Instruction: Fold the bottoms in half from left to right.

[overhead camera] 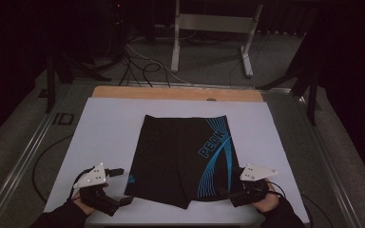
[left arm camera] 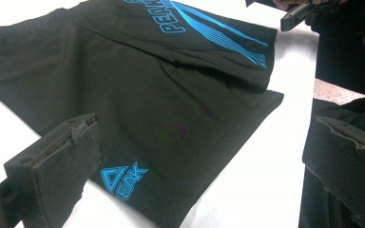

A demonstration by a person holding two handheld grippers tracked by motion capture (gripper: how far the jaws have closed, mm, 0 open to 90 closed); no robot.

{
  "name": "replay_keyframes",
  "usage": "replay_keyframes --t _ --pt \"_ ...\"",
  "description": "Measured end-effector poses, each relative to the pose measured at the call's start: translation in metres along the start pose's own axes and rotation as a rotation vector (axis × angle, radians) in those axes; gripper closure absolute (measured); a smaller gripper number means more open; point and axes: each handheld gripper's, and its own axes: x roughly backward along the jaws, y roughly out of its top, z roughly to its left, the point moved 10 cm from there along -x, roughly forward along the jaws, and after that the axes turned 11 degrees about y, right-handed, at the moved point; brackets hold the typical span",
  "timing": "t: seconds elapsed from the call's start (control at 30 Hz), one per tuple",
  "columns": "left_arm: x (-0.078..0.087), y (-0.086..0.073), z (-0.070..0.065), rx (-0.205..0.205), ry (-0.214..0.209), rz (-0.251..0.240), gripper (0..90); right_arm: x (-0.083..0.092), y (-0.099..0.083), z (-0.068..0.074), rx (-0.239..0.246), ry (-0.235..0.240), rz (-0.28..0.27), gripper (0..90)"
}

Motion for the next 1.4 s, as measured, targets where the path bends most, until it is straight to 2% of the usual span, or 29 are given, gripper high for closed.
replay_keyframes --t 0.07,0.27,0.33,0.5,0.53,0.67,0.8,0.97,1.4 --pt "0.0 0.001 -0.002 -0.01 -0.009 0.001 0.0 0.001 0.001 0.002 0.006 -0.001 0.007 9.2" --pt "-0.002 0.004 -0.004 -0.003 -0.027 0.005 0.0 0.002 0.004 0.004 0.006 -0.001 0.007 9.2" --pt "-0.001 0.007 -0.006 -0.013 -0.037 0.001 0.0 0.006 0.012 0.007 -0.005 0.011 -0.025 9.2" --pt "-0.001 0.013 -0.011 -0.024 -0.059 0.009 0.0 0.012 0.024 0.01 0.009 0.003 -0.036 9.2" --pt "-0.001 0.015 -0.013 -0.027 -0.074 0.016 0.0 0.013 0.027 0.011 0.009 0.004 -0.041 9.2" --pt "0.0 0.02 -0.018 -0.014 -0.106 0.014 0.0 0.018 0.036 0.014 0.008 0.011 -0.063 9.3" --pt "0.002 0.024 -0.016 -0.026 -0.099 0.011 0.0 0.023 0.047 0.014 0.024 0.005 -0.081 9.3" --pt "0.006 0.031 -0.012 -0.018 -0.085 0.0 0.0 0.026 0.056 0.01 0.035 -0.008 -0.072 9.3" --pt "0.012 0.045 -0.008 -0.025 -0.053 -0.008 0.0 0.035 0.099 -0.008 0.08 -0.048 -0.13 9.4"
